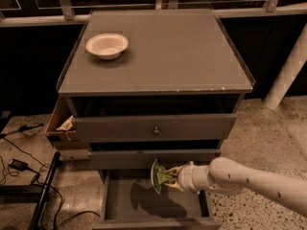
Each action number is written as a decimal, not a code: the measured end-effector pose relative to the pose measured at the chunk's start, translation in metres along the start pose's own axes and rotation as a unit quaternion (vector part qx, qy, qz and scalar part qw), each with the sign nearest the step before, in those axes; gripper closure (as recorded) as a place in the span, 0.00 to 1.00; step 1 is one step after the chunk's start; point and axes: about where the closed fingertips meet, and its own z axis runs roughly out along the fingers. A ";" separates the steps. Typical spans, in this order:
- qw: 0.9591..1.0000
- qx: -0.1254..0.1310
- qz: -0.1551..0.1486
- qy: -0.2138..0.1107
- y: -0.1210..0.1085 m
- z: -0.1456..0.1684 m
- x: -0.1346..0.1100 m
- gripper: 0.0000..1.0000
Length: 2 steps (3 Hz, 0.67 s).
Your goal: Pick green jalapeno chip bag from bottom drawer and place on counter
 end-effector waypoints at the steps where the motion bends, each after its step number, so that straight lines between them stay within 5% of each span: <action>1: 1.000 0.011 -0.005 0.003 0.000 -0.028 -0.032 1.00; 2: 1.000 0.015 0.005 -0.008 0.018 -0.078 -0.102 1.00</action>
Offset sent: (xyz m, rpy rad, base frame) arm -0.0632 0.0281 0.3146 -0.0205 -0.1616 -0.0398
